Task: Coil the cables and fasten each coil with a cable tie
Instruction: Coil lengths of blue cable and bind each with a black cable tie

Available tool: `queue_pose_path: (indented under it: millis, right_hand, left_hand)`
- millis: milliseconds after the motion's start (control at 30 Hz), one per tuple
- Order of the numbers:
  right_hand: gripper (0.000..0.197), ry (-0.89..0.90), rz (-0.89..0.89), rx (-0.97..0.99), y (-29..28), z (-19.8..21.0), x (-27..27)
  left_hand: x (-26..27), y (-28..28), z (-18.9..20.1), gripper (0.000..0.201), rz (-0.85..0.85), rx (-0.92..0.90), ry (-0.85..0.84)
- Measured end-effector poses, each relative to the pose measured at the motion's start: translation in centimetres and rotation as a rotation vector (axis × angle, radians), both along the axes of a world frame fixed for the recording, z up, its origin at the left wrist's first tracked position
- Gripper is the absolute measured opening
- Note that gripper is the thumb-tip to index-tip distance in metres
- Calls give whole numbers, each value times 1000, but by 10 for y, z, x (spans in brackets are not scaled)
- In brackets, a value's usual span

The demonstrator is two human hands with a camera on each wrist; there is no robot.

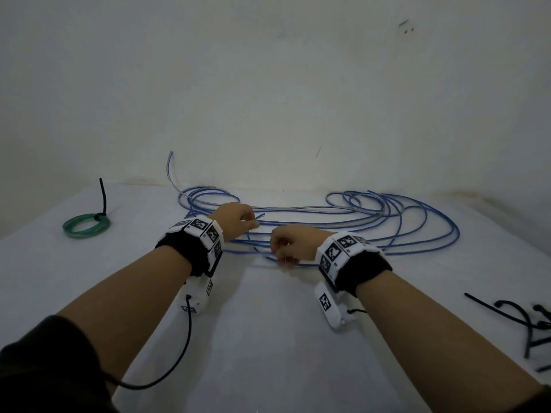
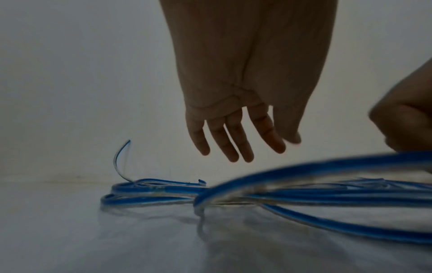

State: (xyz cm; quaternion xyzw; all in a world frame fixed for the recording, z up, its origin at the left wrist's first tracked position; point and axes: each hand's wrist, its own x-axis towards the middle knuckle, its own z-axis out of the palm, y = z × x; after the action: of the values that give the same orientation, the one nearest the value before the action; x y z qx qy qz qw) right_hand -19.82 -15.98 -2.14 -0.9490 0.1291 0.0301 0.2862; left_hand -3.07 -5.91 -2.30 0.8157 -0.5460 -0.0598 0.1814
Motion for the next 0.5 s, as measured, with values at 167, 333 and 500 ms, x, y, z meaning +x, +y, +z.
queue_pose_path:
  millis: [167, 333, 500]
  right_hand:
    - [12, -428, -196, 94, -9, 24, -2]
    - [10, -735, -330, 114, -16, 37, -1]
    - [9, -891, -510, -37, -12, 38, 12]
  left_hand:
    - [-3, 14, 7, 53, 0, -187, 460]
    - [-5, 35, 15, 41, -54, -310, 754]
    - [-8, 44, 32, 33, -123, -405, 986]
